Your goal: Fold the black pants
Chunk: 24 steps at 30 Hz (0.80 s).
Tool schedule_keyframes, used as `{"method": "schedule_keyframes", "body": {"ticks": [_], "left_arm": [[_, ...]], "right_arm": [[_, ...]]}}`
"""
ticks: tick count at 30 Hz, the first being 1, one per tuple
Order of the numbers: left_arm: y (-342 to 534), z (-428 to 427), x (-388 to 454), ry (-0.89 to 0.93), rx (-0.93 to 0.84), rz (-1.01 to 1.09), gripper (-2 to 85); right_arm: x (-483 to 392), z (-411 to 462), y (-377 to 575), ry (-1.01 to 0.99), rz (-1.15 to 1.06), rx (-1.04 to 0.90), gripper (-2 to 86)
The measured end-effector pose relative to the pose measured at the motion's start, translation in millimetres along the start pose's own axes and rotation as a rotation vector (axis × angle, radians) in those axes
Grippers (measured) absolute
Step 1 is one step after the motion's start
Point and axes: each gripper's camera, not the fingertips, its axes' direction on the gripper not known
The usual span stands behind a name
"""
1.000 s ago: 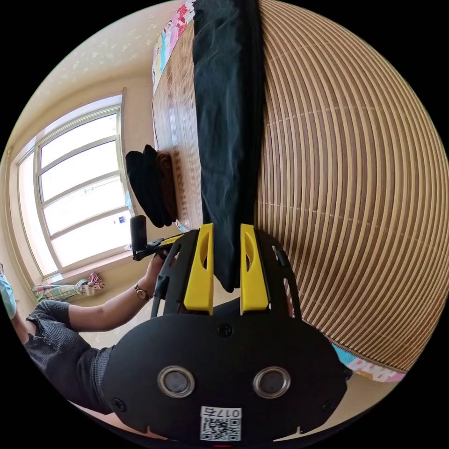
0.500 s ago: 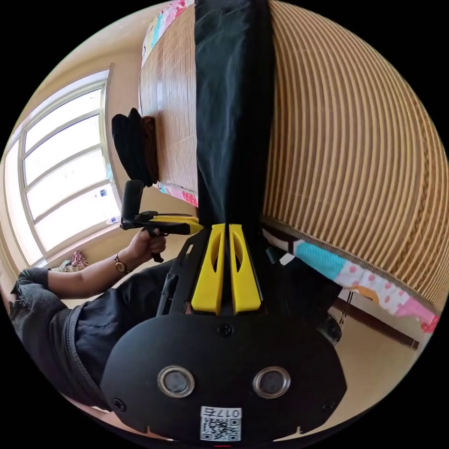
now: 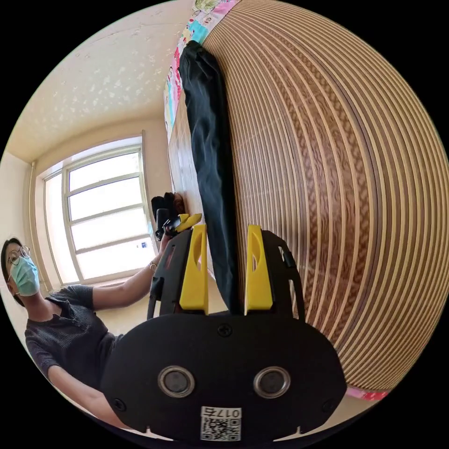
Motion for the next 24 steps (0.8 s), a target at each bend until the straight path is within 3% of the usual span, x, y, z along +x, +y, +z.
{"method": "schedule_keyframes", "body": {"ticks": [7, 11, 15, 24], "left_arm": [[-96.8, 21.8, 28.8, -0.024, 0.030, 0.069, 10.4], [-104.9, 41.2, 34.0, -0.017, 0.045, -0.032, 6.5], [-90.9, 39.4, 36.1, 0.023, 0.052, -0.065, 3.9], [-4.9, -15.1, 126.0, 0.248, 0.011, 0.250, 3.5]], "right_arm": [[-11.7, 12.9, -102.6, -0.067, -0.064, -0.004, 12.7], [-9.6, 23.6, -110.3, -0.084, -0.054, -0.043, 9.9], [-16.6, 10.0, -87.5, -0.140, -0.070, 0.002, 4.7], [-109.6, -46.1, 20.1, -0.387, -0.307, 0.044, 2.2]]}}
